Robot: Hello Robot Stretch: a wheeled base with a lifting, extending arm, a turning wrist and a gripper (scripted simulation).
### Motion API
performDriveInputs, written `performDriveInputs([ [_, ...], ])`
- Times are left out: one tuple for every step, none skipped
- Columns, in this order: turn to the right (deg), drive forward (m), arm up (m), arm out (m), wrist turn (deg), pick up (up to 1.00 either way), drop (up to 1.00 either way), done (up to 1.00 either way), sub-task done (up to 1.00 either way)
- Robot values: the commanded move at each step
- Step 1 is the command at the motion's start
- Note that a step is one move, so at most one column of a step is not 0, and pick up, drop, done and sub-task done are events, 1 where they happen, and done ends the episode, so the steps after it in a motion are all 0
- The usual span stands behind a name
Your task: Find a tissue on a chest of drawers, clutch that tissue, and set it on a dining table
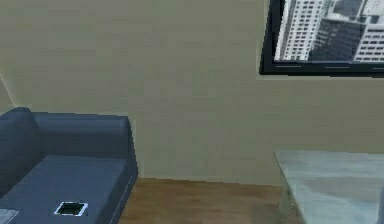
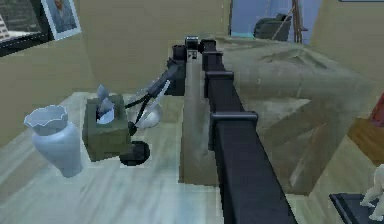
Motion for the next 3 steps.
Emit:
performDriveInputs([
  [0.0, 0.00, 0.00, 0.00, 45.0, 0.00, 0.00, 0.00, 0.00],
  [0.0, 0.00, 0.00, 0.00, 45.0, 0.00, 0.00, 0.00, 0.00],
  [0.0, 0.00, 0.00, 0.00, 36.0, 0.00, 0.00, 0.00, 0.00],
])
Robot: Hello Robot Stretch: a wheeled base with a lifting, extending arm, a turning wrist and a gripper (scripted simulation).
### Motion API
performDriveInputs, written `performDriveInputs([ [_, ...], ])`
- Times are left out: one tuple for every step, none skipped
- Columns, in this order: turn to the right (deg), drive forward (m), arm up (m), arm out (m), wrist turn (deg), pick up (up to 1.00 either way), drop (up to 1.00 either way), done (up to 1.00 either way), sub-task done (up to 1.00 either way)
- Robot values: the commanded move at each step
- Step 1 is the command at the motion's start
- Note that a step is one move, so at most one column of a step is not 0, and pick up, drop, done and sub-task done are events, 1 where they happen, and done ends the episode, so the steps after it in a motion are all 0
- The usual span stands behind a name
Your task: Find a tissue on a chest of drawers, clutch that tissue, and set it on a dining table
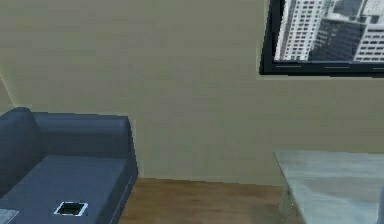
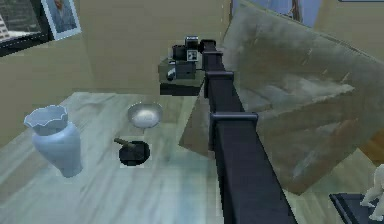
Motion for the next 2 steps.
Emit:
performDriveInputs([
  [0.0, 0.00, -0.32, 0.00, 0.0, 0.00, 0.00, 0.00, 0.00],
  [0.0, 0.00, 0.00, 0.00, 0.0, 0.00, 1.00, 0.00, 0.00],
])
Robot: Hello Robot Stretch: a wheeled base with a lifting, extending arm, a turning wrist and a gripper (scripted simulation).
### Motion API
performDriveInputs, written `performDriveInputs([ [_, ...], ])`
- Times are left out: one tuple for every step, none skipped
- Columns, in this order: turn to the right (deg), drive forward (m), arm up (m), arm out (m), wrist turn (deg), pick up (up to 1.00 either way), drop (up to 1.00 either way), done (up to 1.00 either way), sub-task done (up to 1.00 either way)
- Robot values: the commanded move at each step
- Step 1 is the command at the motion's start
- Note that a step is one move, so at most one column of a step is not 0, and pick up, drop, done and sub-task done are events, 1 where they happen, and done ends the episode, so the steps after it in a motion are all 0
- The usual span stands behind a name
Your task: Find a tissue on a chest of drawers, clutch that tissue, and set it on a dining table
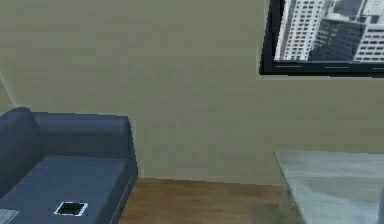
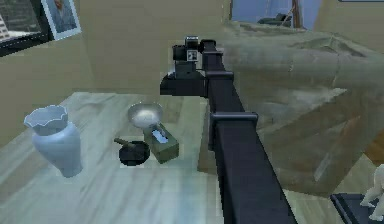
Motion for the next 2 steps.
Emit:
performDriveInputs([
  [0.0, 0.00, 0.00, -0.10, 0.0, 0.00, 0.00, 0.00, 0.00],
  [0.0, 0.00, 0.00, 0.00, 0.0, 0.00, 0.00, 1.00, 0.00],
])
